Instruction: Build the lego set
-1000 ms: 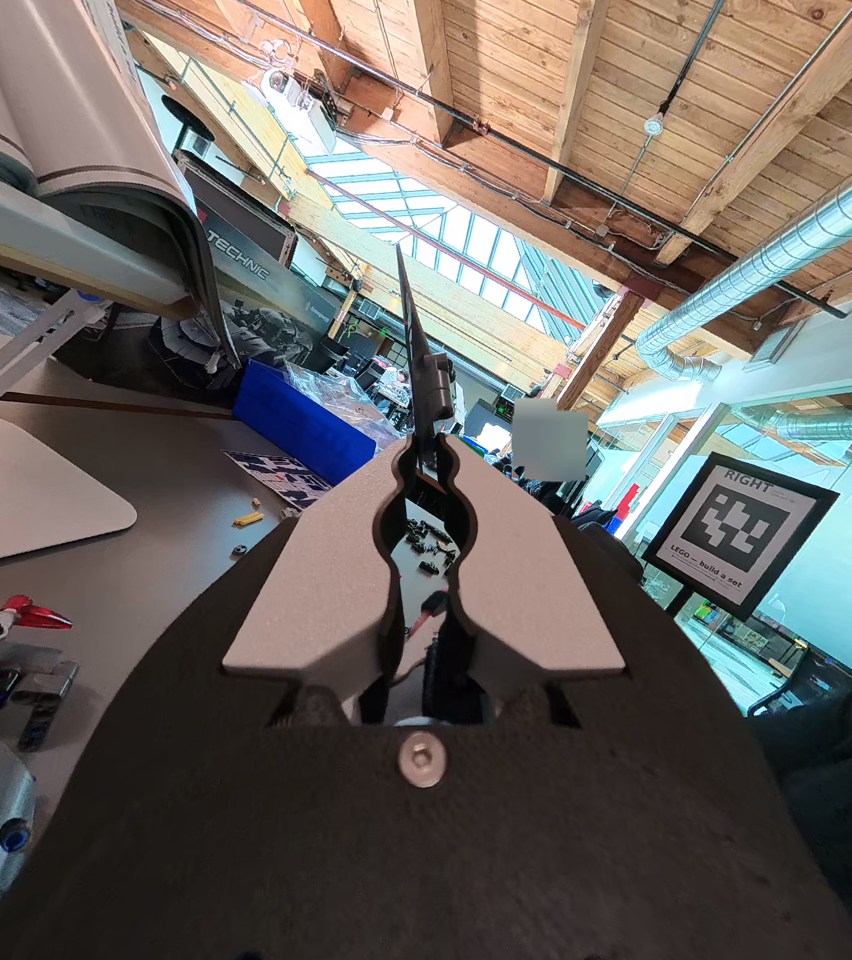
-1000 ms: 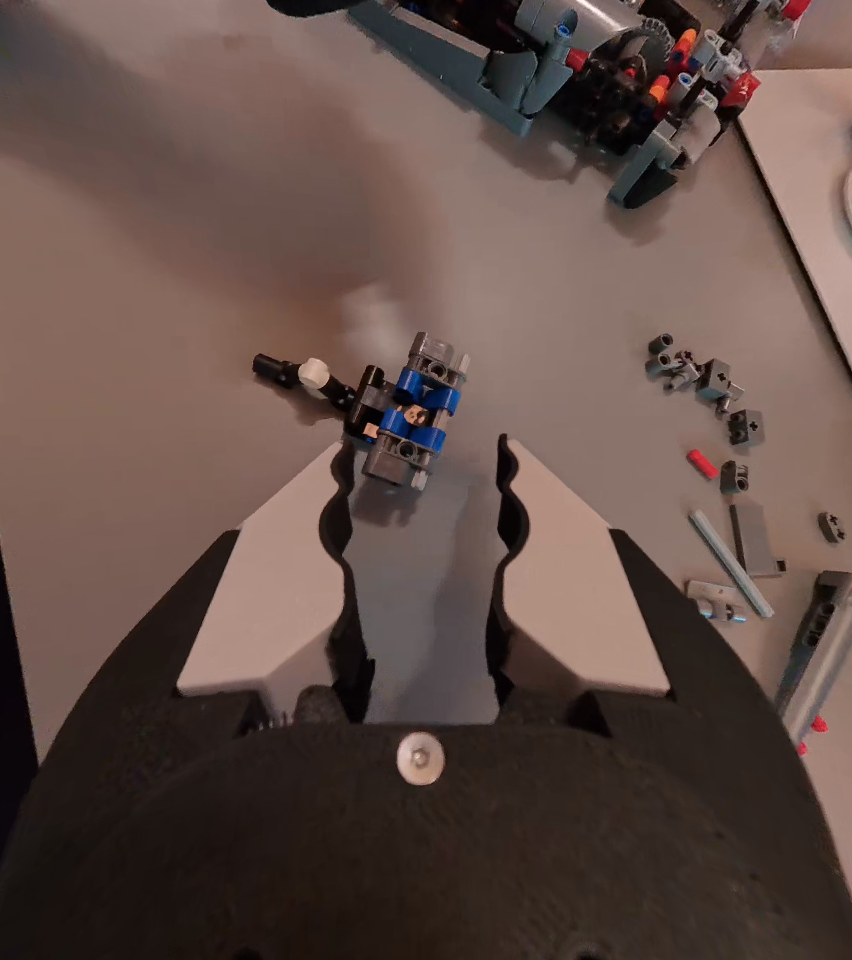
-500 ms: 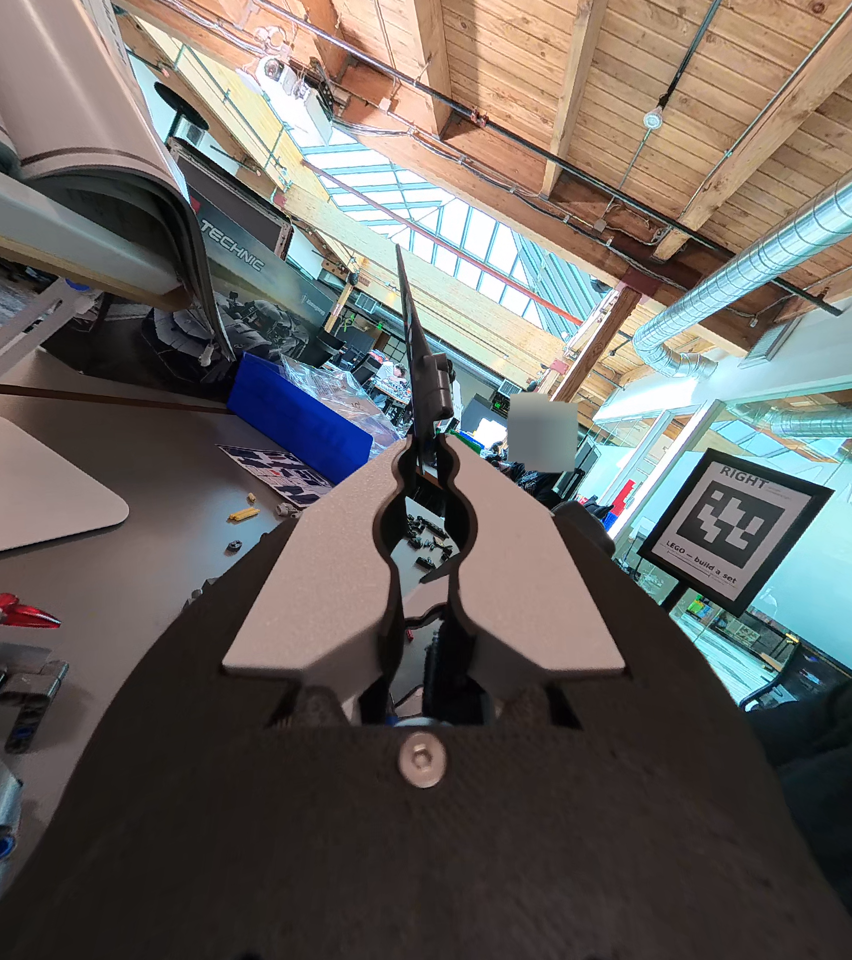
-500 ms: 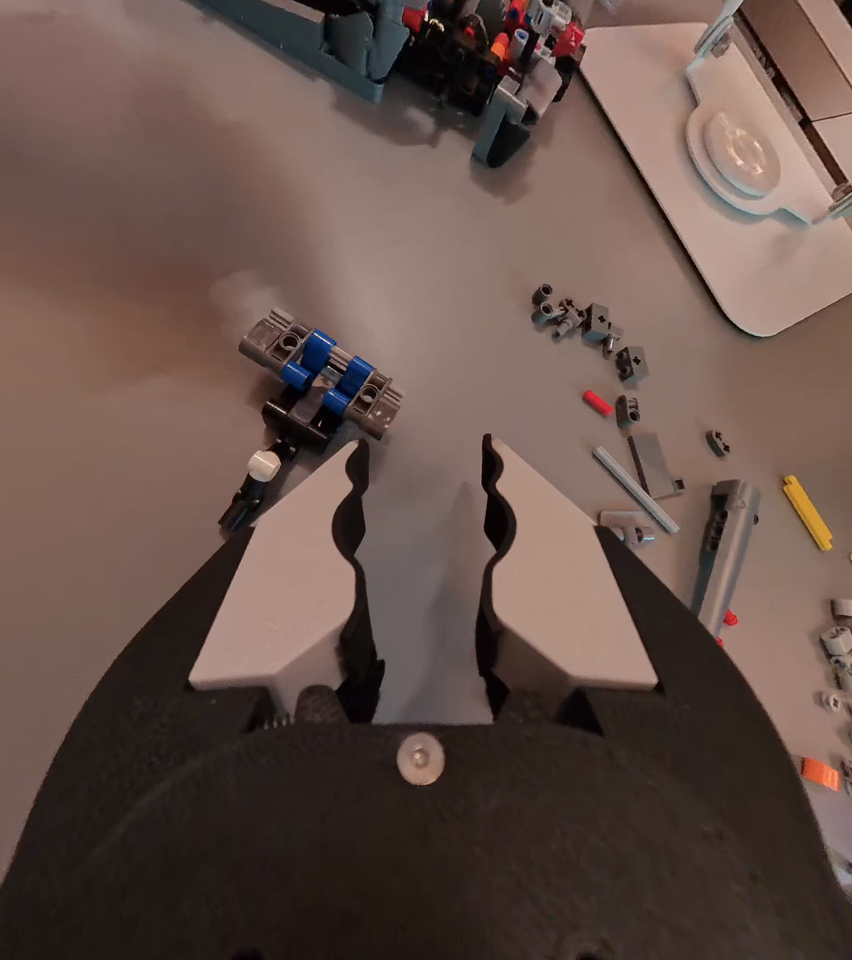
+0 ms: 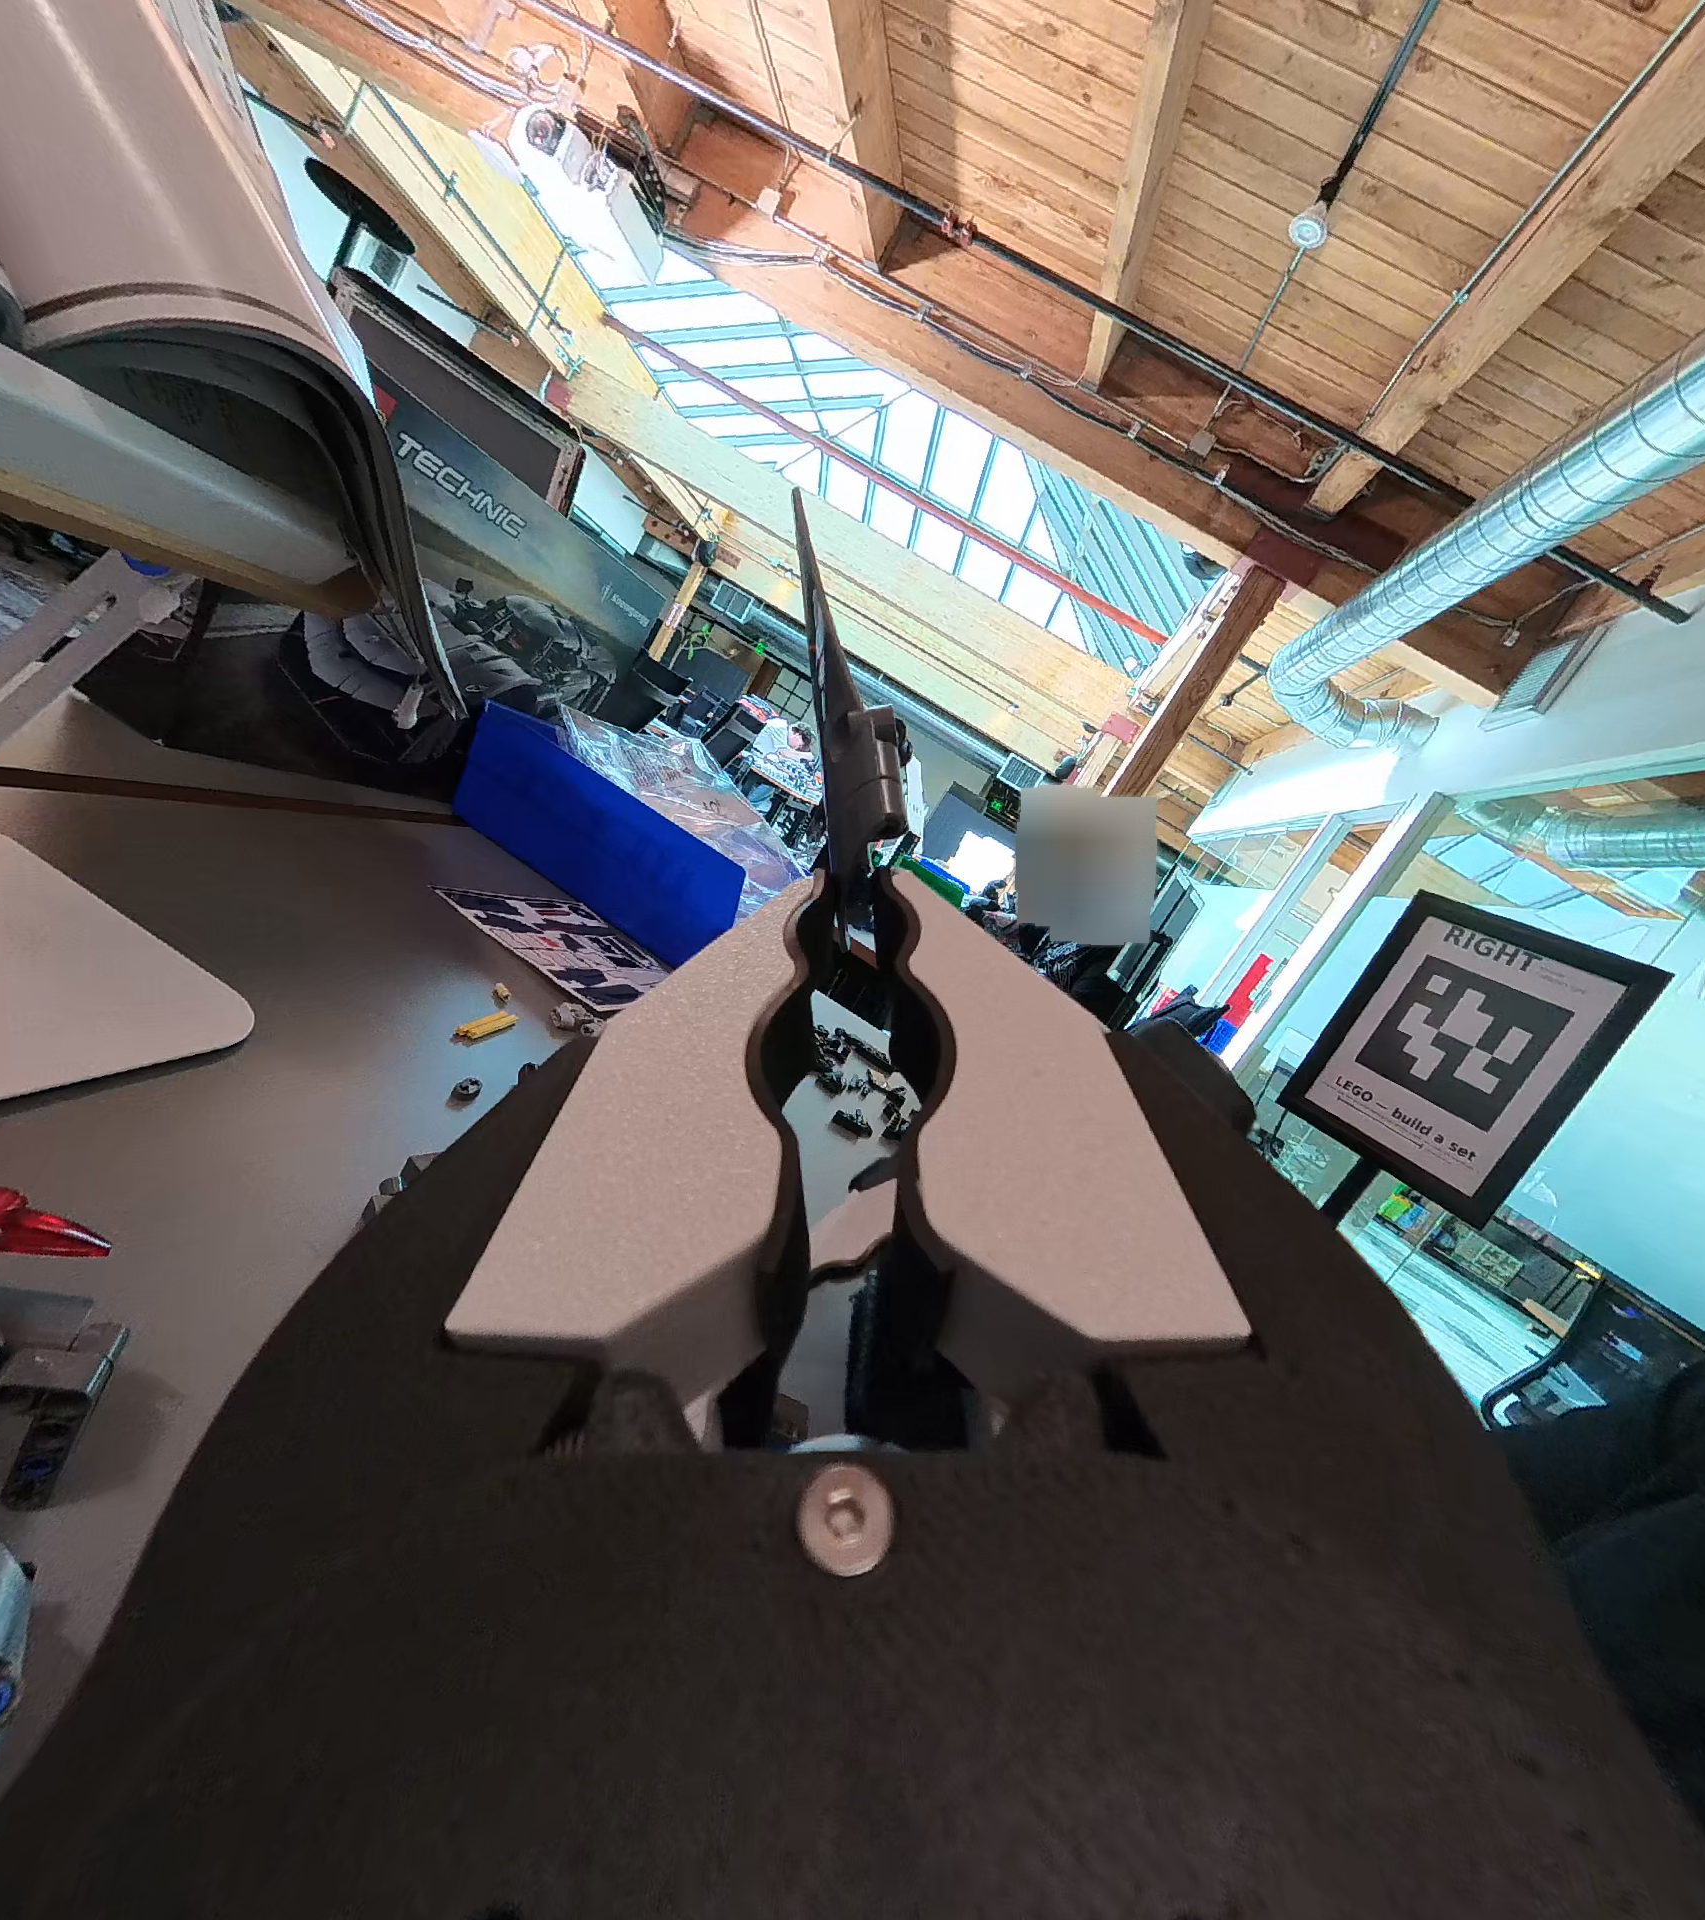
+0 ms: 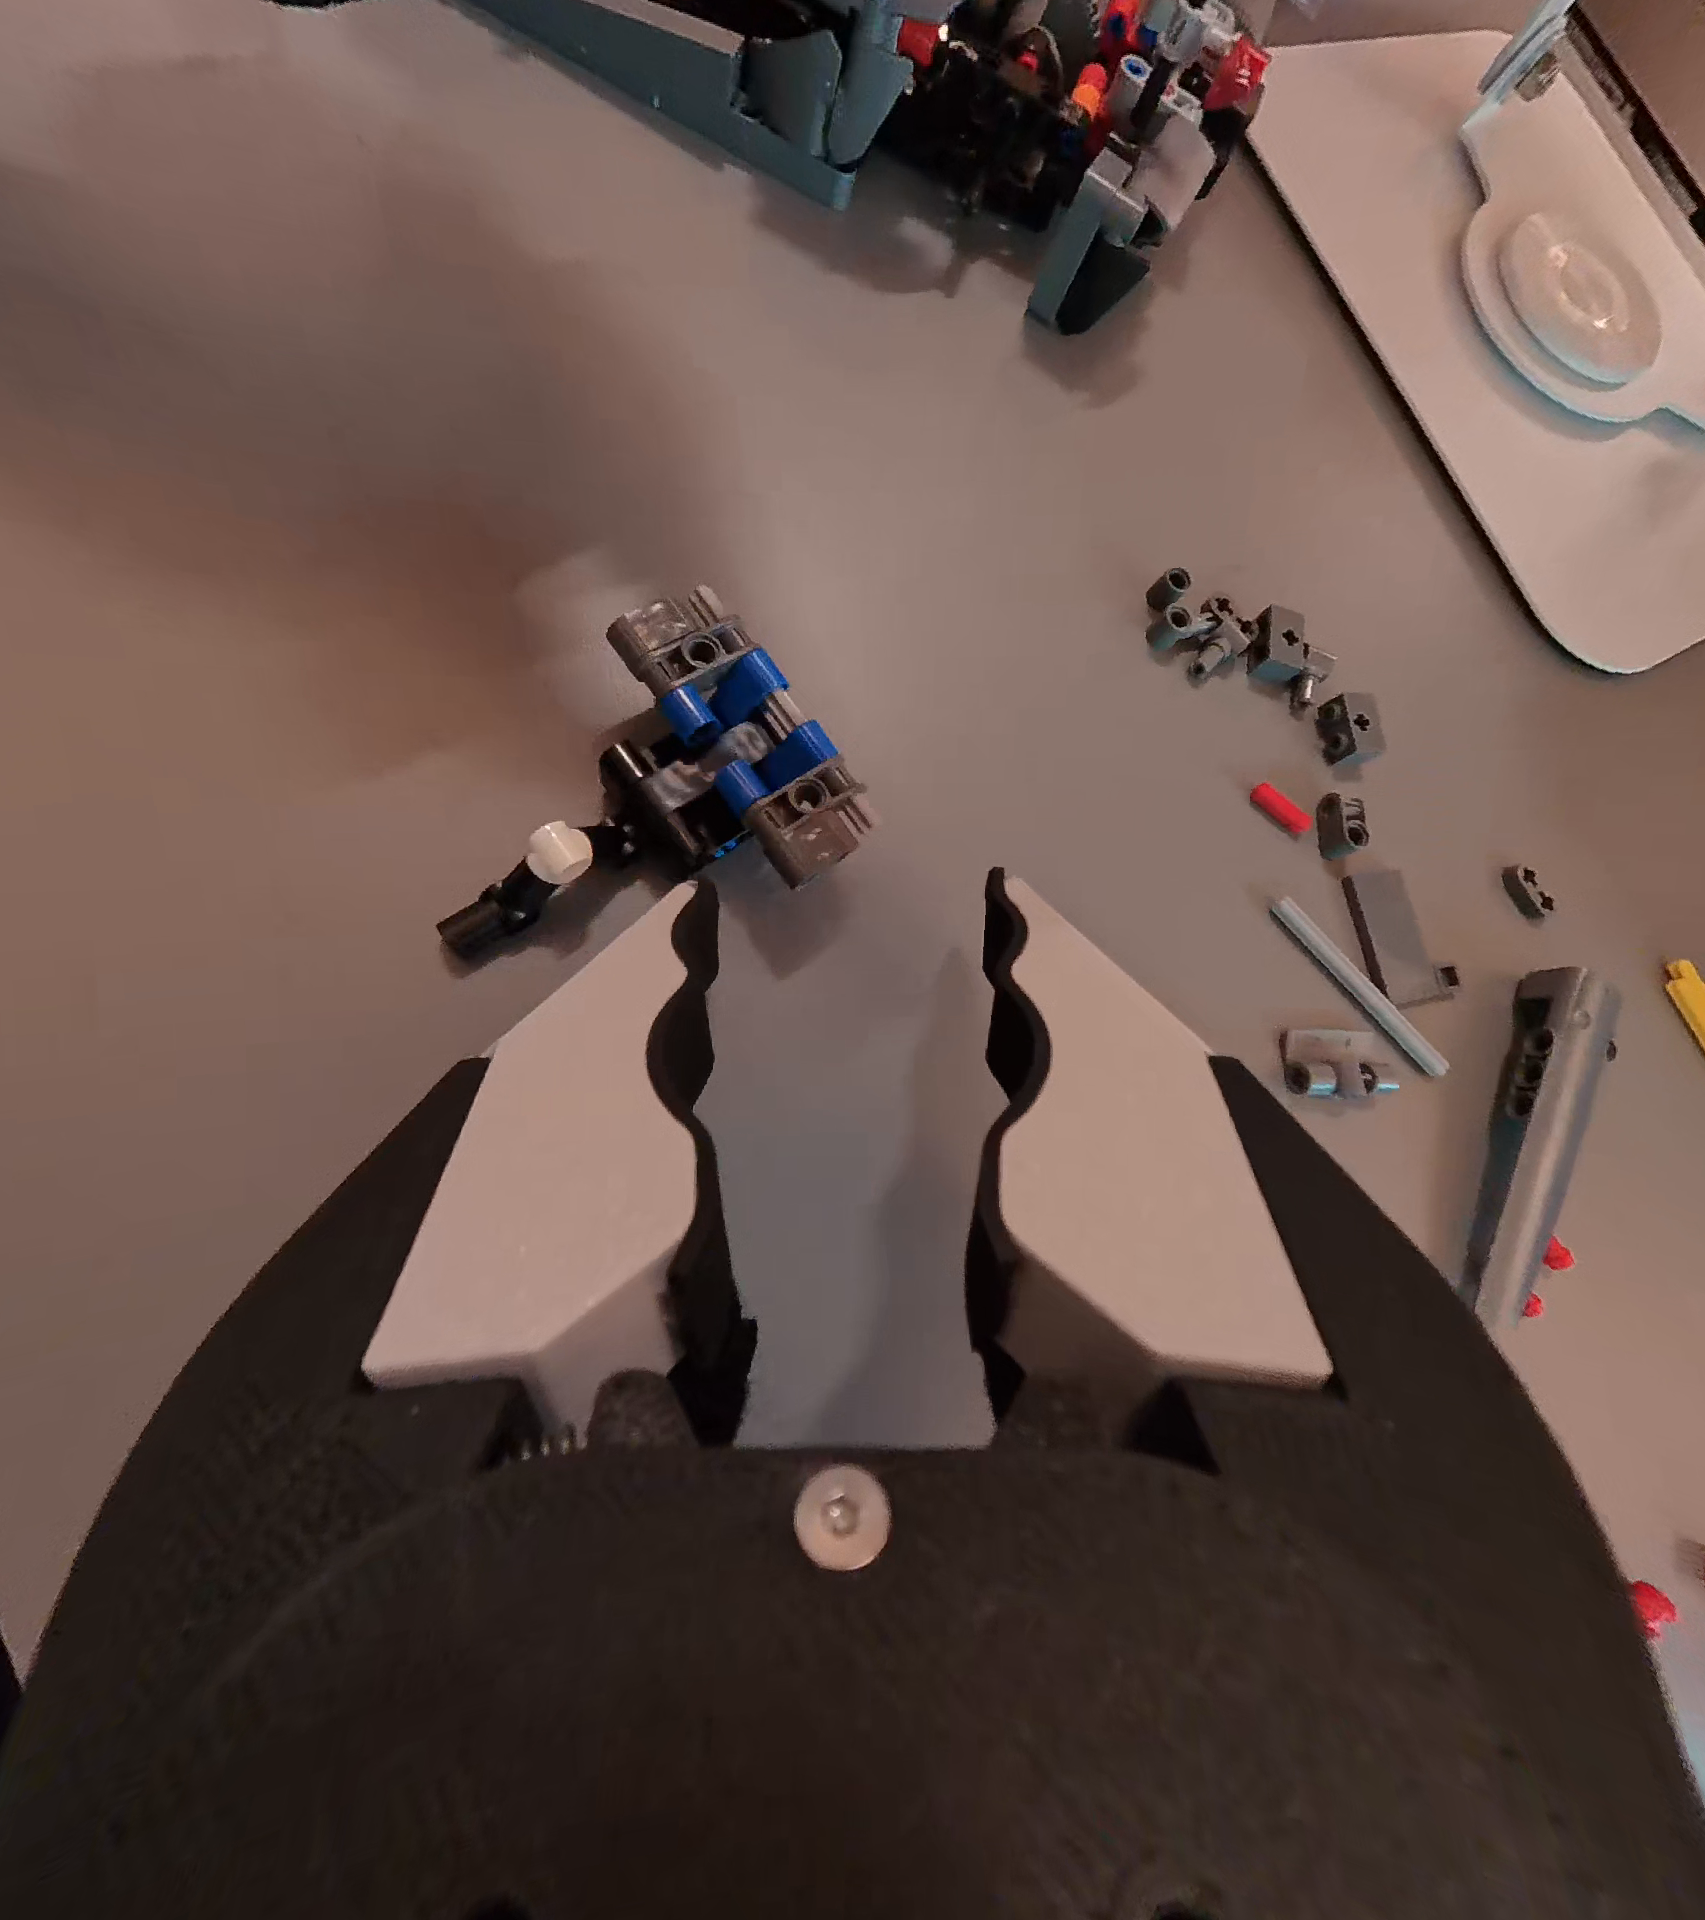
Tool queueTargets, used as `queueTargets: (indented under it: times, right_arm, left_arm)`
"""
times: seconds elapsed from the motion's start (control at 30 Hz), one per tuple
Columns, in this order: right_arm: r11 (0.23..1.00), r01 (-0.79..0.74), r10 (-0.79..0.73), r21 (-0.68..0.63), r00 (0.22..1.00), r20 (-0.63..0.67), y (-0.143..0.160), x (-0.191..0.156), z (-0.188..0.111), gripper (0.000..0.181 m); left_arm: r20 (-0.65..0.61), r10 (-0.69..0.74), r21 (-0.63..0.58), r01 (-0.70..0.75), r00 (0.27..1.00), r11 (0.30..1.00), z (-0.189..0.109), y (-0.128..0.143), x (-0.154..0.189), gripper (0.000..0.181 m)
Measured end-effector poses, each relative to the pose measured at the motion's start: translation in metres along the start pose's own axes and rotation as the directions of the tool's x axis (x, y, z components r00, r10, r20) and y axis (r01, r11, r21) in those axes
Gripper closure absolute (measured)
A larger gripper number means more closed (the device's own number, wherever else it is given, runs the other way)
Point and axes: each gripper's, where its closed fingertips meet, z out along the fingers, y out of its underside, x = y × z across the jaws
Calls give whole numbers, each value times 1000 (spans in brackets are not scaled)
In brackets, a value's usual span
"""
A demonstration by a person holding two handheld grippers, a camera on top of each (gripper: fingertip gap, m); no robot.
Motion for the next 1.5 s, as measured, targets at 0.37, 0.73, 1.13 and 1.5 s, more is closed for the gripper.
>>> queueTargets:
  times: [0.37, 0.73, 1.13, 1.5]
  right_arm:
    - [998, -44, 46, 54, 998, -37, -7, 16, -16, 132]
    - [990, -68, 74, 121, 996, -49, -20, 23, -25, 134]
    - [964, -51, 88, 263, 987, -132, -56, 49, -64, 133]
    - [903, 45, 47, 428, 978, -202, -108, 89, -124, 126]
  left_arm:
    - [-3, 2, -2, -2, 1000, 1000, 1, 1, 1, 177]
    - [-5, 1, -8, -1, 1000, 1000, 2, 2, 2, 177]
    - [-29, -17, -67, 15, 999, 998, 8, 15, 5, 178]
    - [-61, -60, -167, 49, 996, 985, 18, 39, 8, 177]
